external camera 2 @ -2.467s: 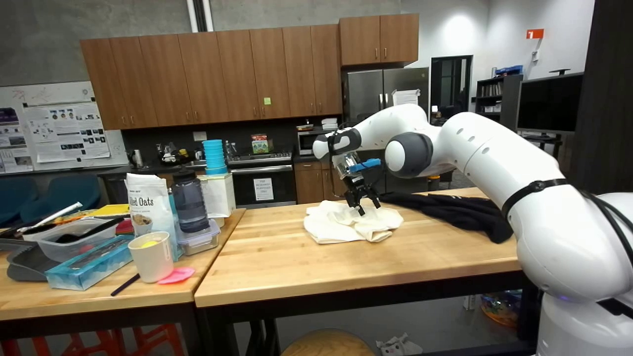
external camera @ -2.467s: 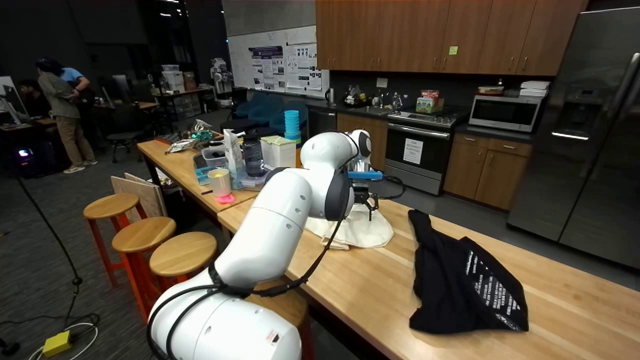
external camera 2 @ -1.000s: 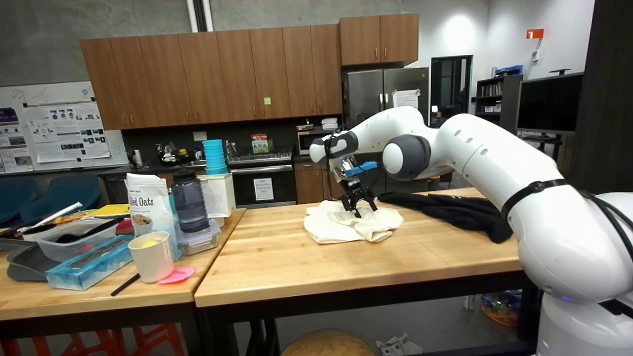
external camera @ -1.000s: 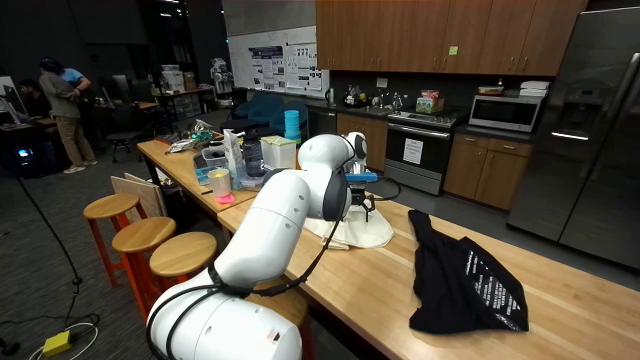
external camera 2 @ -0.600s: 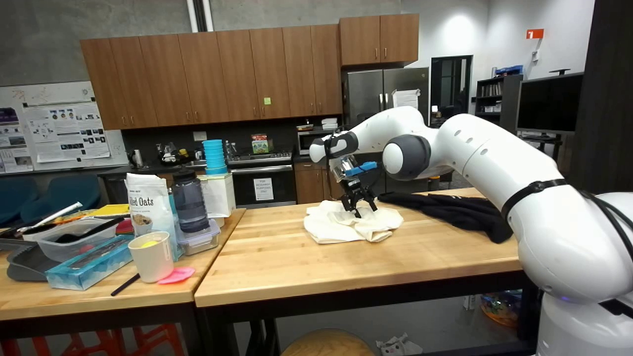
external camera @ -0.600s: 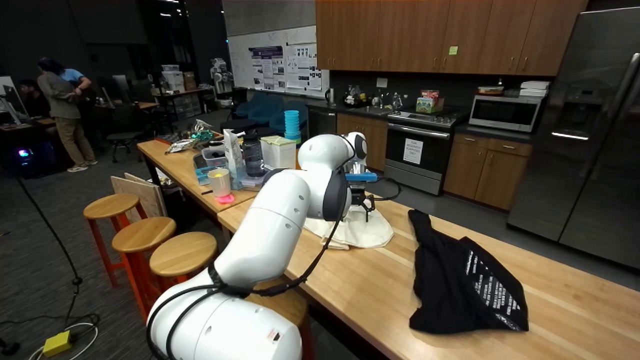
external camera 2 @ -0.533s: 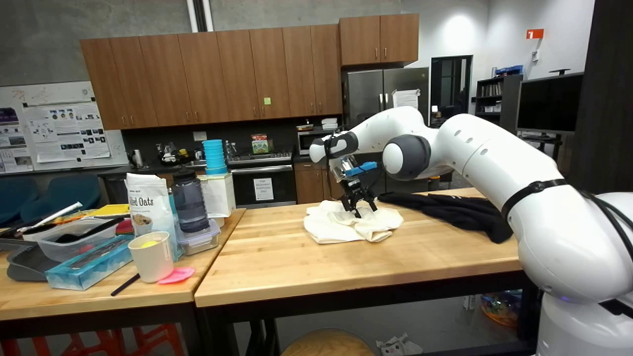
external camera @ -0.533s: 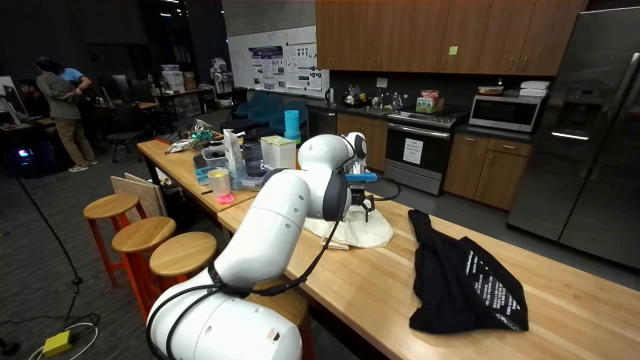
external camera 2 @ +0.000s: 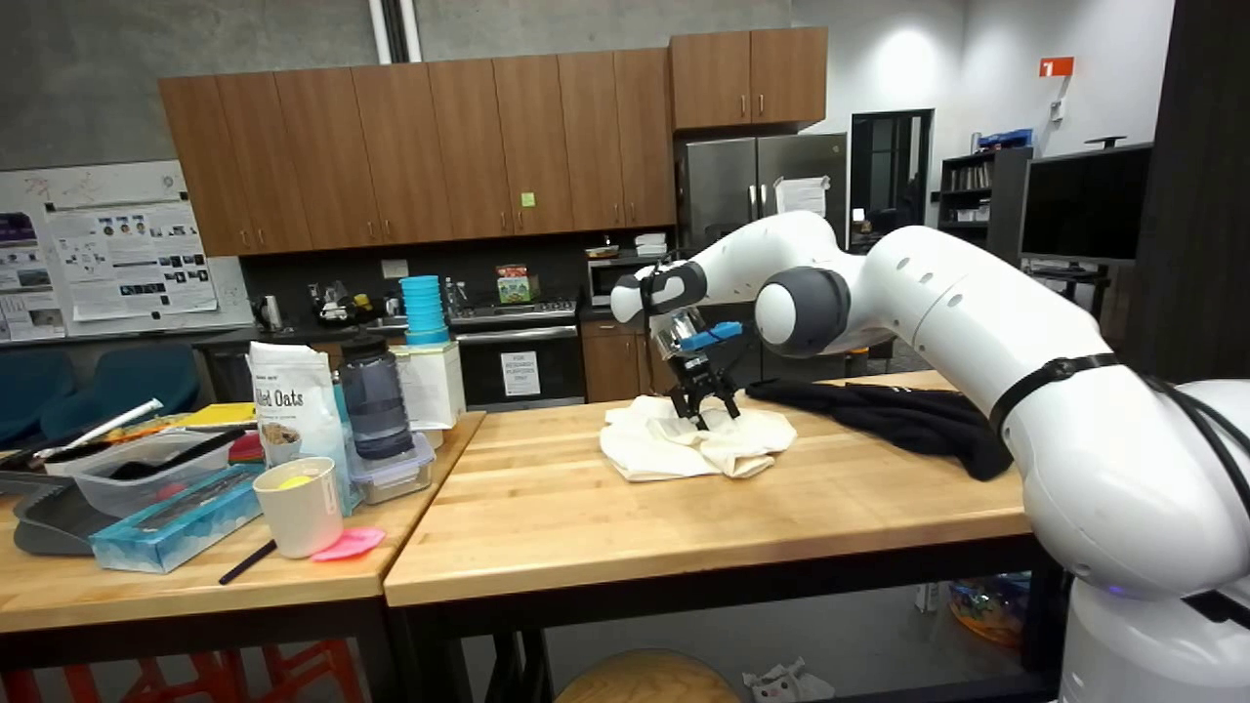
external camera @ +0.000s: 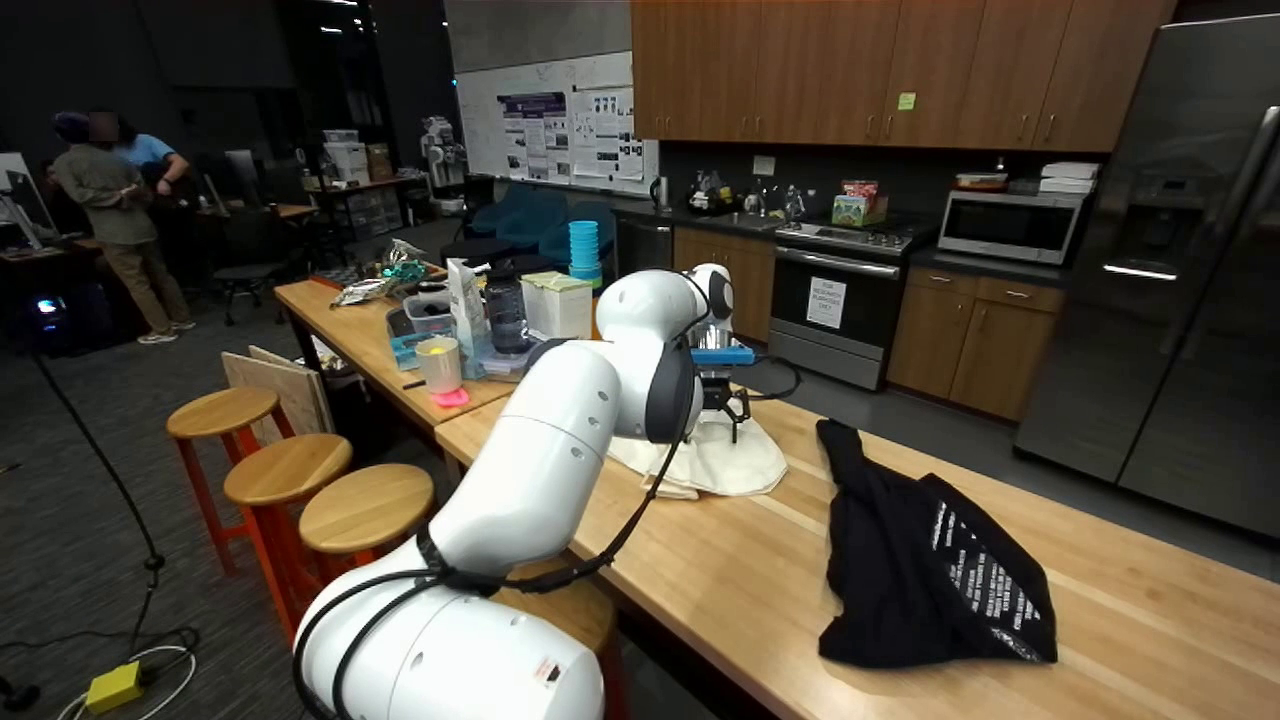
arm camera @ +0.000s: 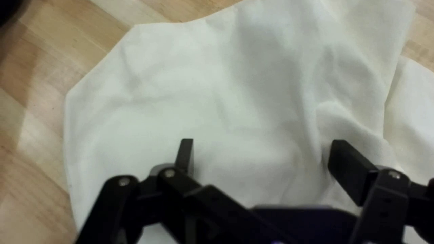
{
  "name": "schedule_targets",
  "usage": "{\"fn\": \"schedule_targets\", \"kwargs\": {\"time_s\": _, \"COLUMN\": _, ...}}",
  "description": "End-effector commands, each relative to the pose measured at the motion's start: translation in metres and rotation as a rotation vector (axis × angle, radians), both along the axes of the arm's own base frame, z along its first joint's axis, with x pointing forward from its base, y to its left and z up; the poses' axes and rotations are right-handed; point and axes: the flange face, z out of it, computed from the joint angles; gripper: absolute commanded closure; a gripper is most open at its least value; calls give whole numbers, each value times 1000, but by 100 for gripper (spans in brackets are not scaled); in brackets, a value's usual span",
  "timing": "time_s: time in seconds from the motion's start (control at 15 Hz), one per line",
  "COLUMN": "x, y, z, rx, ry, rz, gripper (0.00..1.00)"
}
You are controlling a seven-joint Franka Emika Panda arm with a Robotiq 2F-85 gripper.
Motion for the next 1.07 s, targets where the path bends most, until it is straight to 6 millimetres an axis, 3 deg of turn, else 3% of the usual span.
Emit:
{"fn": "schedule_targets", "kwargs": {"time_s": 0.0, "x": 8, "y": -2, "z": 3, "rx": 21, "ry": -51, "rz": 6, "gripper": 0}}
{"fn": "schedule_targets", "kwargs": {"time_s": 0.07, "x": 9, "y": -2, "z": 1, "rx": 27, "ry": -60, "rz": 9, "gripper": 25}}
{"fn": "schedule_targets", "kwargs": {"time_s": 0.2, "x": 12, "y": -2, "z": -2, "rx": 32, "ry": -73, "rz": 11, "gripper": 32}}
{"fn": "schedule_targets", "kwargs": {"time_s": 0.67, "x": 14, "y": -5, "z": -5, "rx": 33, "ry": -90, "rz": 1, "gripper": 88}}
{"fn": "schedule_targets", "kwargs": {"time_s": 0.8, "x": 12, "y": -4, "z": -3, "rx": 42, "ry": -72, "rz": 4, "gripper": 98}}
{"fn": "schedule_targets", "kwargs": {"time_s": 1.0, "x": 12, "y": 0, "z": 5, "rx": 34, "ry": -88, "rz": 14, "gripper": 100}}
